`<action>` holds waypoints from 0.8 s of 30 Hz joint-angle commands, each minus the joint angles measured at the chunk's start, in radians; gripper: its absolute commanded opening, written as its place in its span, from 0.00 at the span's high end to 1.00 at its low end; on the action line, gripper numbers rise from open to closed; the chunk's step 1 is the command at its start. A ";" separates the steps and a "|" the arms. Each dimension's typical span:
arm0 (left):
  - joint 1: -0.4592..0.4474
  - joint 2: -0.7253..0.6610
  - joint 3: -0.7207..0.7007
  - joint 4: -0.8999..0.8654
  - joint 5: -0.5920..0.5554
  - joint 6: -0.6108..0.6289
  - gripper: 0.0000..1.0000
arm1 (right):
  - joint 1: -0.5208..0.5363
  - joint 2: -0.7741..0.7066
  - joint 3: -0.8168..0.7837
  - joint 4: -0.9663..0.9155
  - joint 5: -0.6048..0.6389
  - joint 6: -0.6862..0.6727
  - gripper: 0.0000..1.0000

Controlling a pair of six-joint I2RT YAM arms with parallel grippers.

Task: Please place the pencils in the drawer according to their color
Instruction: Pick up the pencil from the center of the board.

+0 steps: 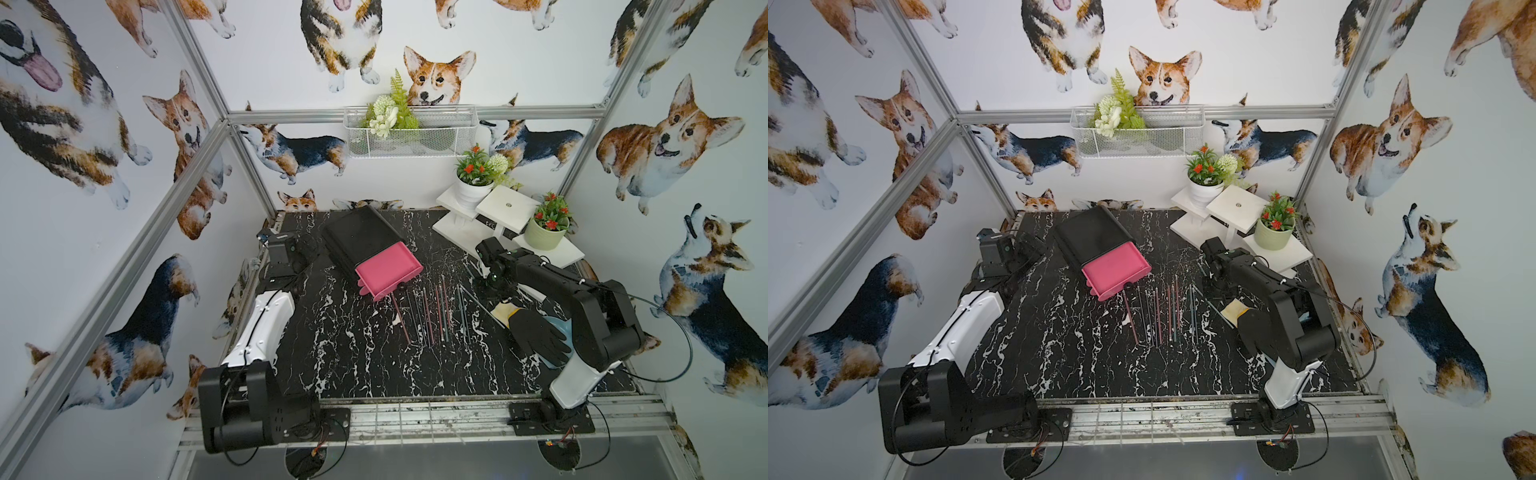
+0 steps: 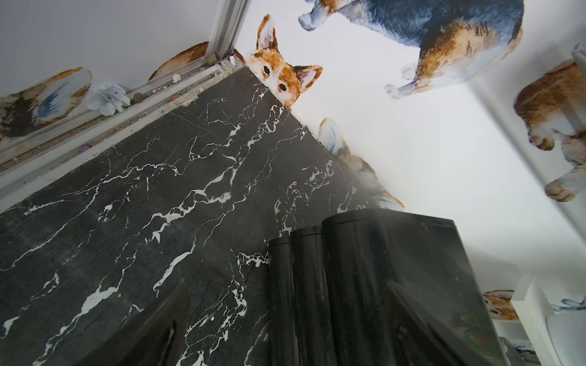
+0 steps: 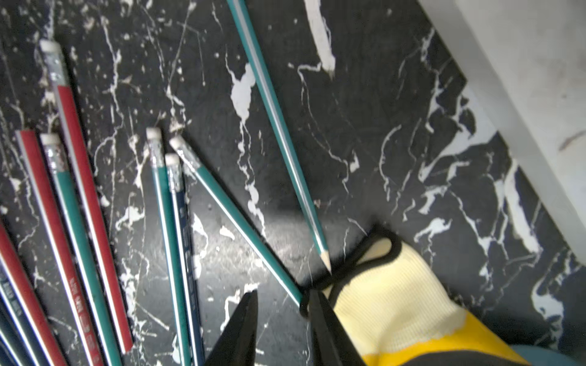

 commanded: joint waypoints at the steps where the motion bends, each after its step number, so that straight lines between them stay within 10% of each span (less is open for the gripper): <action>1: 0.004 0.001 0.007 0.008 0.009 0.005 0.00 | -0.016 0.067 0.054 0.025 0.006 -0.060 0.66; 24: 0.009 -0.002 0.000 0.011 0.010 0.002 0.00 | -0.076 0.167 0.043 0.038 -0.091 -0.074 0.71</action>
